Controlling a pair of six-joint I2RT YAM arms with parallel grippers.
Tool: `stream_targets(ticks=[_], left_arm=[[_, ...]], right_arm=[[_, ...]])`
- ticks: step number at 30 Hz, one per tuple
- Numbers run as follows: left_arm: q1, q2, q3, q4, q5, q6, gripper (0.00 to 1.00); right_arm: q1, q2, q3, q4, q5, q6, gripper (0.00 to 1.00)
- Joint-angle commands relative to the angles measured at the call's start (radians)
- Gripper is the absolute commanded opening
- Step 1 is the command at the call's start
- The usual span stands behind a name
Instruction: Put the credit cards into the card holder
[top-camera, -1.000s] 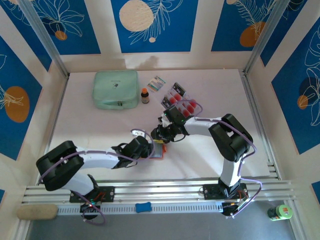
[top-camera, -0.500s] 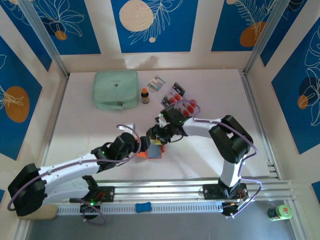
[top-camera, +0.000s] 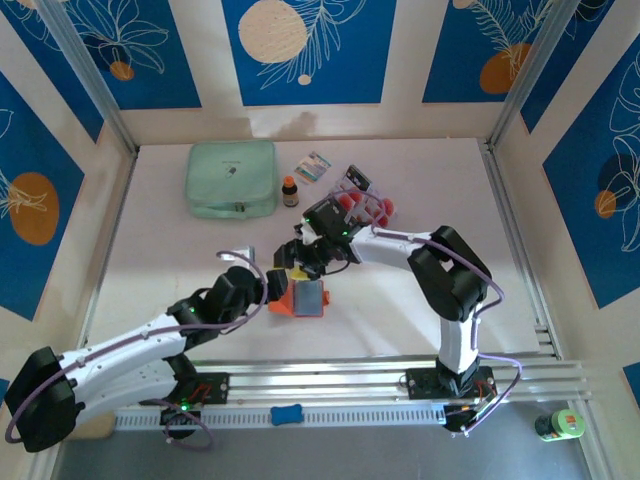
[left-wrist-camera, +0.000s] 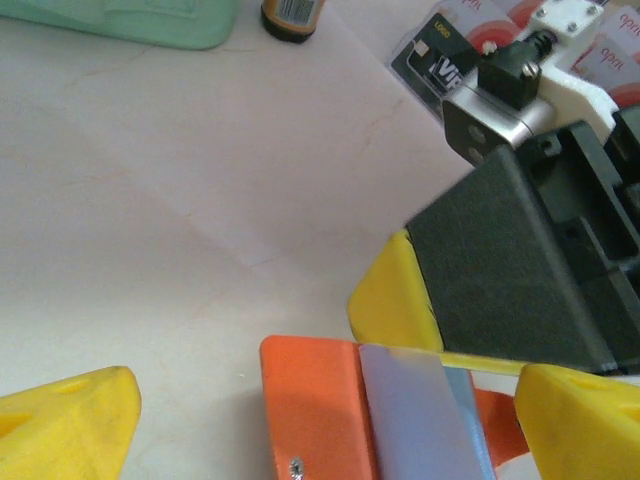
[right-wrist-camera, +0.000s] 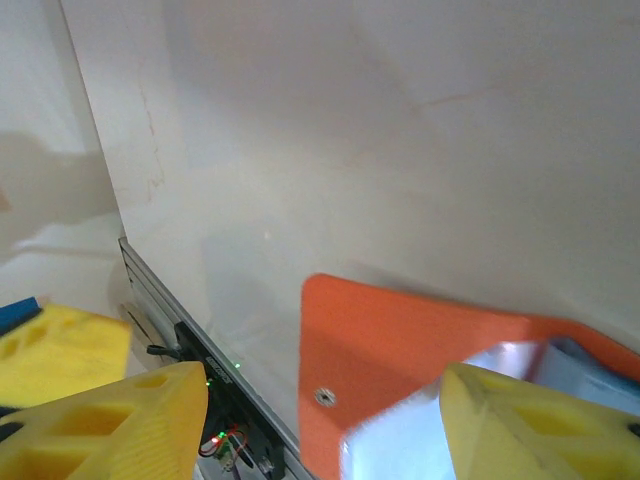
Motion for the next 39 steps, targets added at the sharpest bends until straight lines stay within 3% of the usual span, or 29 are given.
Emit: stream_targets(ticks=[1,11,19,27,32,39], left_arm=[[0.006,-0.02,-0.018,-0.038,0.014,0.027,0.96],[0.008,-0.015,-0.031,-0.048,0.024,0.031,0.96],[0.008,0.108,-0.032,-0.037,0.05,0.076,0.96],[0.008,0.181,-0.06,-0.02,0.032,0.068,0.96],[0.008,0.212,-0.063,-0.01,0.026,0.057,0.96],[0.008,0.24,-0.06,0.005,0.023,0.051,0.96]], right_arm=[[0.024,0.035,0.046,-0.009,-0.021,0.027,0.63],[0.026,0.09,0.043,0.044,-0.032,0.078,0.63],[0.013,0.084,0.026,0.084,-0.049,0.103,0.63],[-0.023,-0.012,-0.026,0.088,-0.034,0.079,0.63],[-0.044,-0.114,-0.074,-0.05,0.05,-0.029,0.62],[-0.033,-0.219,-0.135,-0.33,0.317,-0.213,0.62]])
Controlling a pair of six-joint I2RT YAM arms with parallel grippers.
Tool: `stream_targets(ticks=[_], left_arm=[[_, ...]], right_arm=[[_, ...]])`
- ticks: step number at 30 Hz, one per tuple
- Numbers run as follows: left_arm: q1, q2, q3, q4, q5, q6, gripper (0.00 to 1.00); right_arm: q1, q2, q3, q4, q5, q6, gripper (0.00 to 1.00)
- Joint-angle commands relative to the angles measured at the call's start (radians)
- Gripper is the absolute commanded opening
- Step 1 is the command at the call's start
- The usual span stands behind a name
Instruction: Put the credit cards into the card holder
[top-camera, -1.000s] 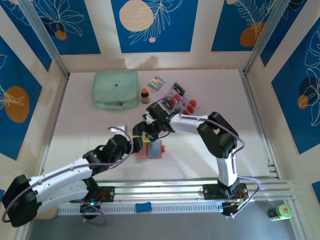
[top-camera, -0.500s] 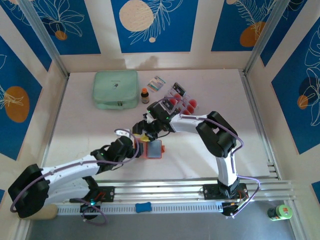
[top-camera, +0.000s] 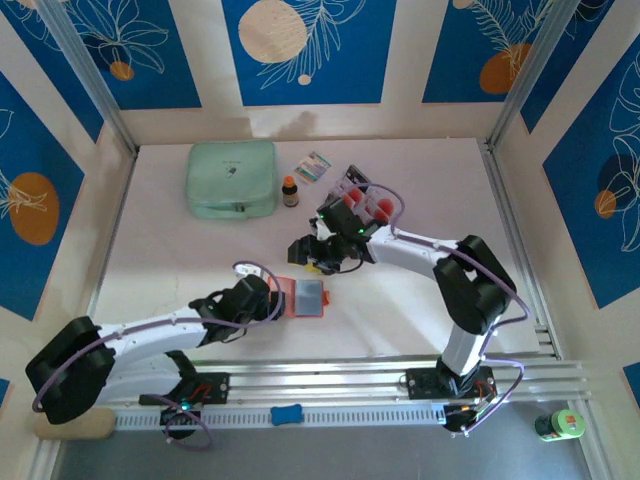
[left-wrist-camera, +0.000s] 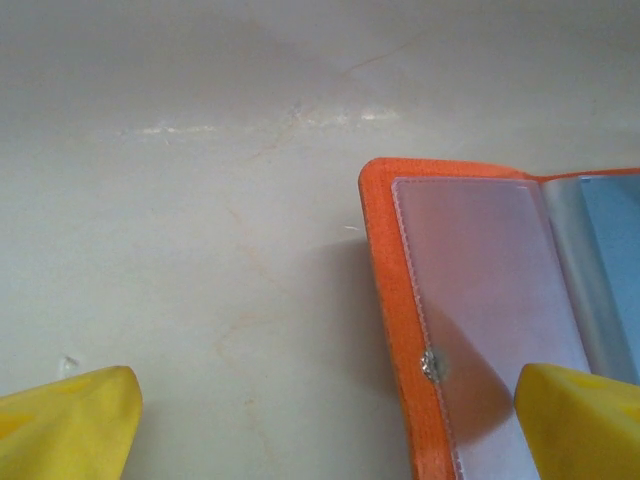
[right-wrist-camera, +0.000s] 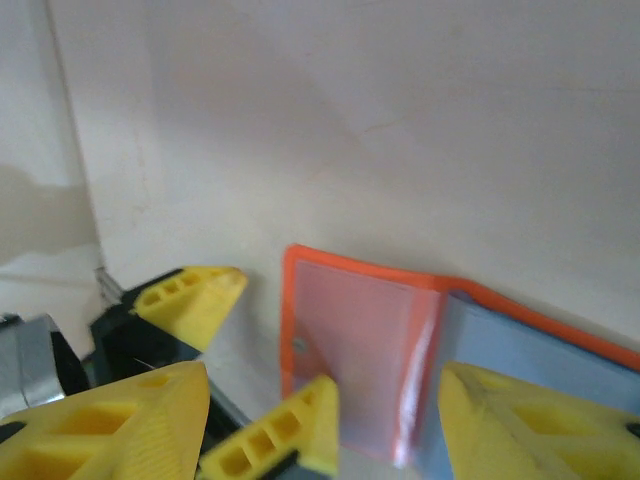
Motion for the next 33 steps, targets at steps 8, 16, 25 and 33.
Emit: stream_targets(ticks=[8,16,25,33], left_arm=[[0.006,0.024,-0.008,0.027,-0.019,-0.003,0.96],[0.006,0.046,0.017,0.029,-0.013,0.009,0.96],[0.006,0.155,0.074,0.07,0.02,0.033,0.97],[0.006,0.226,0.122,0.092,0.033,0.048,0.97]], right_arm=[[0.05,-0.013,-0.071,-0.243,0.215,-0.152,0.59],[0.044,0.043,-0.053,-0.233,0.252,-0.161,0.32],[-0.017,-0.006,-0.101,-0.212,0.259,-0.162,0.05],[-0.056,-0.027,-0.141,-0.188,0.242,-0.164,0.05]])
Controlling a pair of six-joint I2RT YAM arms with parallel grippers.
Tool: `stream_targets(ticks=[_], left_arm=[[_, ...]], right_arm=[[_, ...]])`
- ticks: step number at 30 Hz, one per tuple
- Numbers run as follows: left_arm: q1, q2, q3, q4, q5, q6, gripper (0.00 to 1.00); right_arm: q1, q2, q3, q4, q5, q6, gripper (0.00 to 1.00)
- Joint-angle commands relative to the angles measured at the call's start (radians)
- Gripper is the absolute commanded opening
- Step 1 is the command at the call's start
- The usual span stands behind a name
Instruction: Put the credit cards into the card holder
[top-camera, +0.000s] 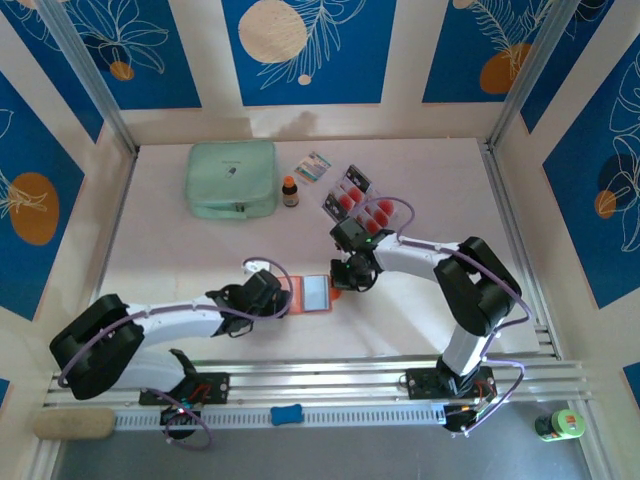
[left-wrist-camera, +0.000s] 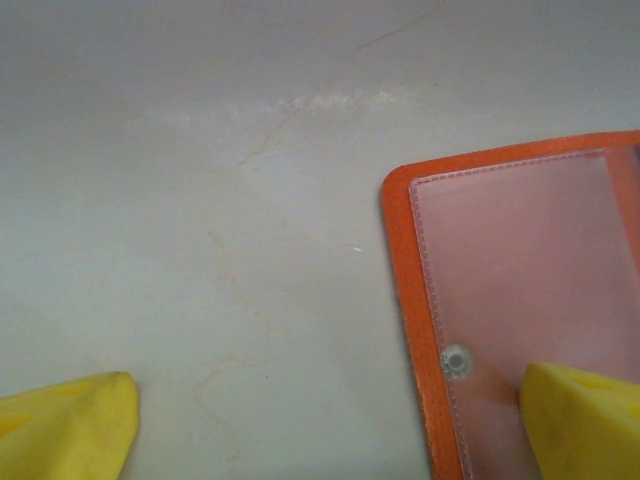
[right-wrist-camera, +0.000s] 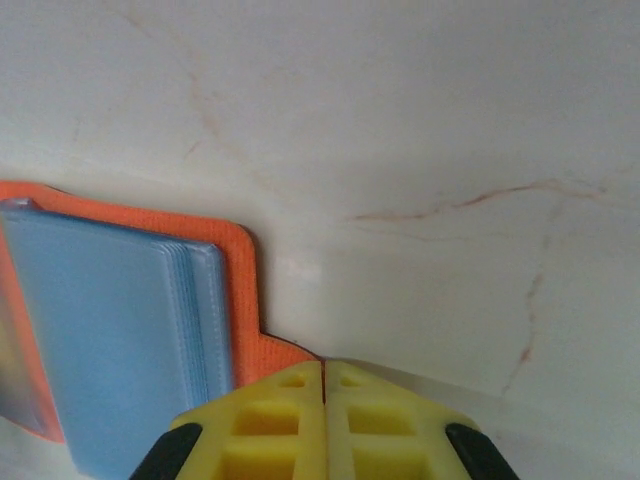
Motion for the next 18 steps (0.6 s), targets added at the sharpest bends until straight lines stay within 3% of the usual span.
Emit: stream_targets(ticks=[1,8,14,18], left_arm=[[0.006,0.045,0.04,0.083,0.055,0.026,0.97],[0.006,0.08,0.053,0.102,0.057,0.028,0.97],[0.006,0.084,0.053,0.111,0.068,0.028,0.98],[0.006,0.082,0.054,0.113,0.072,0.03,0.98]], right_arm=[[-0.013,-0.031,-0.023,-0.001,0.001,-0.007,0.05],[-0.023,-0.035,-0.053,0.014,-0.006,0.016,0.05],[-0.034,-0.07,-0.038,-0.004,-0.019,-0.005,0.28],[-0.052,-0.126,0.005,-0.054,-0.018,-0.048,0.34]])
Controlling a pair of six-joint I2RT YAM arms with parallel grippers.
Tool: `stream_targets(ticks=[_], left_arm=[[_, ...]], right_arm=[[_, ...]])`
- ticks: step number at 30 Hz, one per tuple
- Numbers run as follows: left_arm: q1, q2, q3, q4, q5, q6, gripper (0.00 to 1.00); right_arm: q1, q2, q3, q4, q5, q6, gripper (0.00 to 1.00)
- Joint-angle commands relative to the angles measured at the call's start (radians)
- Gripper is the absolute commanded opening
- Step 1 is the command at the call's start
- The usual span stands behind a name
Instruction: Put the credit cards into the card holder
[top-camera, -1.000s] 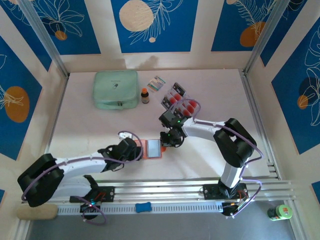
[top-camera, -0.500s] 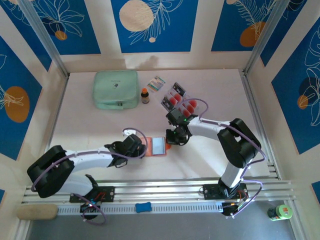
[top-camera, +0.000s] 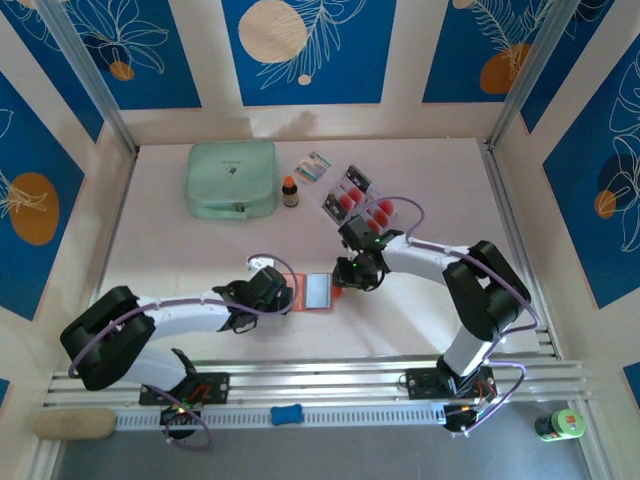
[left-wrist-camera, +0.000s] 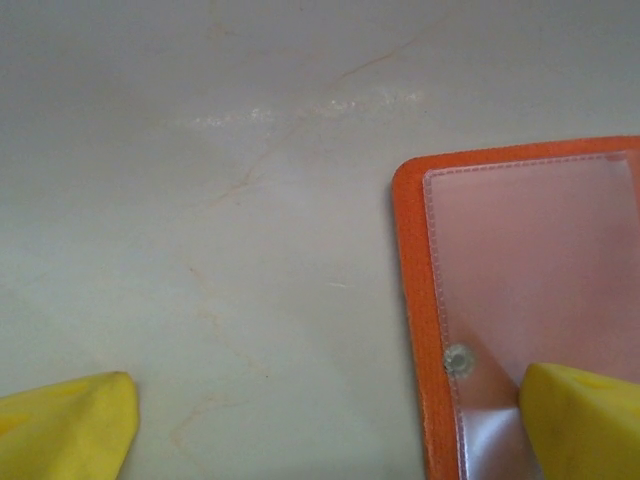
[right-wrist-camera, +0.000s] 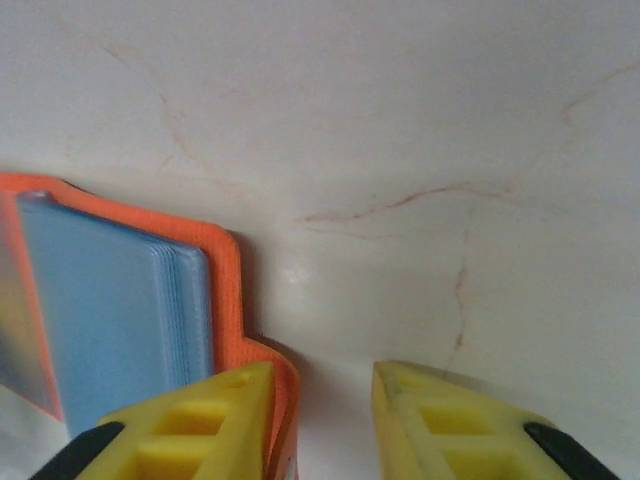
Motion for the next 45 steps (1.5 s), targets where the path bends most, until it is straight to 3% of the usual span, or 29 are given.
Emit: stream_targets(ticks=[1,7,17,33,45], left_arm=[[0.006,0.026,0.016,0.105,0.088,0.025,0.98],[0.006,0.019,0.011,0.11,0.087,0.013,0.99],[0.006,-0.015,-0.015,0.092,0.061,-0.016,1.0],[0.006,-0.046,-0.021,0.066,0.06,-0.028,1.0],[0.006,-0.051,-0.018,0.068,0.058,-0.028,1.0]], right_arm=[[-0.02,-0.072,0.054,-0.066,-0.005,-0.05,0.35],[-0.078,-0.095,0.162,-0.128,0.013,-0.2,0.4],[-0.183,0.0,0.369,-0.247,0.076,-0.411,0.4],[-0.172,0.221,0.562,-0.306,0.31,-0.528,0.33],[-0.133,0.327,0.62,-0.319,0.413,-0.577,0.27]])
